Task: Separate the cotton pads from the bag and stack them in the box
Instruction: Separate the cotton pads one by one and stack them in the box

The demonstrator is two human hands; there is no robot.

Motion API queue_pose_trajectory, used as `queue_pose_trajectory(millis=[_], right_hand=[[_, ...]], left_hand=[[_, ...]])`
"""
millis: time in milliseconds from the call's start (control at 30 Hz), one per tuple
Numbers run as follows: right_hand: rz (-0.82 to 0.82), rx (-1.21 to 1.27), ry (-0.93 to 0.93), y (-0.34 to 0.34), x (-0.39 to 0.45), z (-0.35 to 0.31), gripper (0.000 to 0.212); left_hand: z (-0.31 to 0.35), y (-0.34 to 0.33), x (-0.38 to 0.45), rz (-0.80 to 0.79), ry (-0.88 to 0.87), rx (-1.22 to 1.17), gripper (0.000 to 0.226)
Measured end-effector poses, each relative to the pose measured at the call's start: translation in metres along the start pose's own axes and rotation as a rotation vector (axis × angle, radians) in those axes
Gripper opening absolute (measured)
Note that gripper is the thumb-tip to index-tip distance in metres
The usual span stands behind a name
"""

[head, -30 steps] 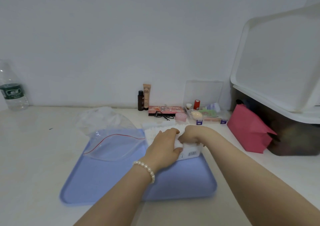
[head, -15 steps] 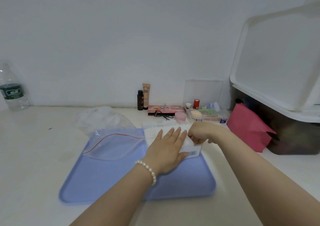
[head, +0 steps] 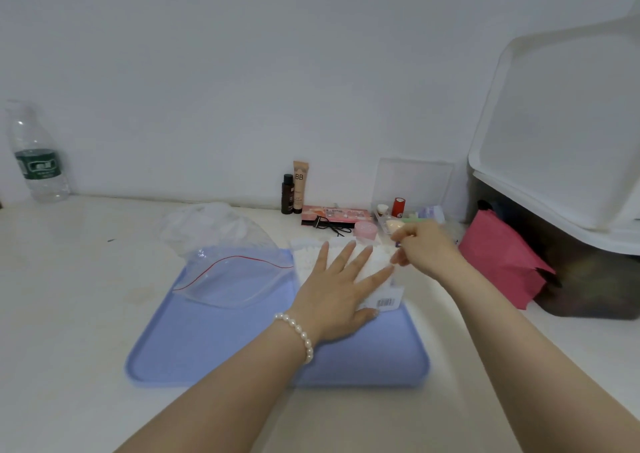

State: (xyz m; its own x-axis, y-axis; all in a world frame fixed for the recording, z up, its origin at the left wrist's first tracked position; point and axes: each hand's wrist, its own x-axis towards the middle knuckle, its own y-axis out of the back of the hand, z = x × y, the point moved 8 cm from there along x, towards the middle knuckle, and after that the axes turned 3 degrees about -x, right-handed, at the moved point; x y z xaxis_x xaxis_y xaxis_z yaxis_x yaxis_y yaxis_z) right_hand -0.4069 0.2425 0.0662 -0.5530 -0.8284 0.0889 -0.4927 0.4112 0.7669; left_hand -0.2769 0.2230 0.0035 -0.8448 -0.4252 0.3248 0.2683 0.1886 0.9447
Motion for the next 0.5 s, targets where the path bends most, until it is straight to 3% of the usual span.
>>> queue_pose_trajectory(millis=[100,167,200,300,400,500], right_hand=[[0.249,0.100,0.134,0.021,-0.012,-0.014,0.030],[0.300,0.222,0.241,0.019,-0.027,-0.030,0.031],[0.270,0.276,0.289,0.010,-0.035,-0.041,0.035],[0.053,0.318,0.434,-0.038,-0.061,-0.078,0.038],[-0.158,0.086,0.623,-0.100,-0.091,-0.118,0.029],[-0.292,-0.096,0.711,-0.159,-0.102,-0.142,0.036]], left_hand=[[-0.012,0.042,-0.017,0.282,-0.002,-0.108,0.050],[-0.040,0.073,-0.040,0.506,0.064,-0.079,0.032],[-0.057,0.082,-0.055,0.540,0.115,-0.033,0.029],[-0.110,0.088,-0.101,0.414,0.240,0.064,0.032],[-0.147,0.071,-0.142,0.210,0.337,0.072,0.035],[-0.165,0.054,-0.159,0.098,0.468,0.028,0.042]])
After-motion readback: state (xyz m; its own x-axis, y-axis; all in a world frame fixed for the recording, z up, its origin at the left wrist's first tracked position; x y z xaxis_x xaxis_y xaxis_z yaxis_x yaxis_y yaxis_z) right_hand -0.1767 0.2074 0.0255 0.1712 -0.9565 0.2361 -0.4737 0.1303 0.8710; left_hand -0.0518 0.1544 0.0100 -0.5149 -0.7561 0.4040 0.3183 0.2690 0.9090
